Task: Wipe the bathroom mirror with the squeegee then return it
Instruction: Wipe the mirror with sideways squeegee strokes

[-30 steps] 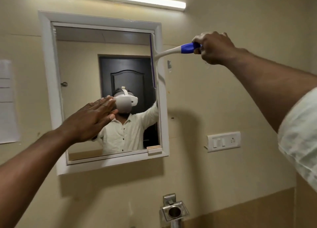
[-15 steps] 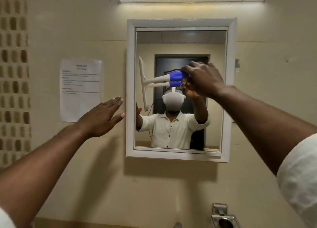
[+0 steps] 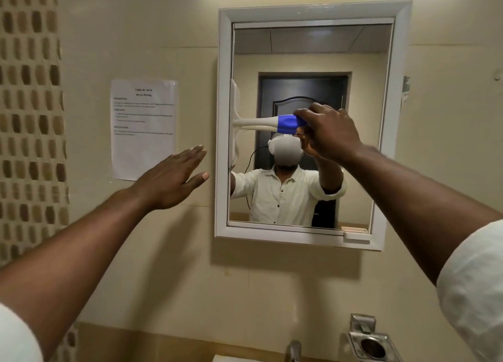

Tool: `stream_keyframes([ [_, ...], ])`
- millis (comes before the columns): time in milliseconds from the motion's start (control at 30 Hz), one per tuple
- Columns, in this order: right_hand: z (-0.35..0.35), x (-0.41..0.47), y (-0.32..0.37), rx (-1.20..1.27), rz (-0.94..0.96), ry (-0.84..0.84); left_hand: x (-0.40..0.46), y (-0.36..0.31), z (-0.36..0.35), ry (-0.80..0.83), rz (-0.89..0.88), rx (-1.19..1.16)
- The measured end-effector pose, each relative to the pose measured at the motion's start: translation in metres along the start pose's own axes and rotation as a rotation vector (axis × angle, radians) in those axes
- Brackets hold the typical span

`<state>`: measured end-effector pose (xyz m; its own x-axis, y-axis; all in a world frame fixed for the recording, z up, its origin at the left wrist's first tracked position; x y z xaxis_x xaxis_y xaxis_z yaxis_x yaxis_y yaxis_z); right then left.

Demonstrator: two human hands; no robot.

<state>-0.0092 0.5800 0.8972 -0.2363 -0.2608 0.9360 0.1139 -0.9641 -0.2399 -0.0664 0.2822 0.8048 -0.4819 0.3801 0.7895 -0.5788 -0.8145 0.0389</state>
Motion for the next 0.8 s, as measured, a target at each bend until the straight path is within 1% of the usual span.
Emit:
stream_keyframes([
  [300,0.003,-0.003,-0.007,0.042,-0.034,0.015,0.007,-0.016,-0.003,-0.032,-0.030,-0.004],
  [533,0.017,-0.019,-0.032,0.030,-0.090,0.018,0.010,-0.024,-0.008,-0.007,-0.031,-0.004],
  [800,0.040,-0.037,-0.069,-0.019,-0.146,0.041,0.020,-0.052,-0.013,0.022,-0.062,-0.048],
])
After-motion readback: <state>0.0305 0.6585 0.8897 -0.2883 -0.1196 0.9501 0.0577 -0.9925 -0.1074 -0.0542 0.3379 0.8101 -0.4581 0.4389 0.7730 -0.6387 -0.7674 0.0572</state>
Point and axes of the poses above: each hand's wrist, its own x-axis towards the middle knuckle, its own z-axis out of the back of the hand, y = z × x, the point moved 3 cm from there along x, towards the middle knuckle, and after that the axes turned 14 degrees about -y, right-handed, at the moved point
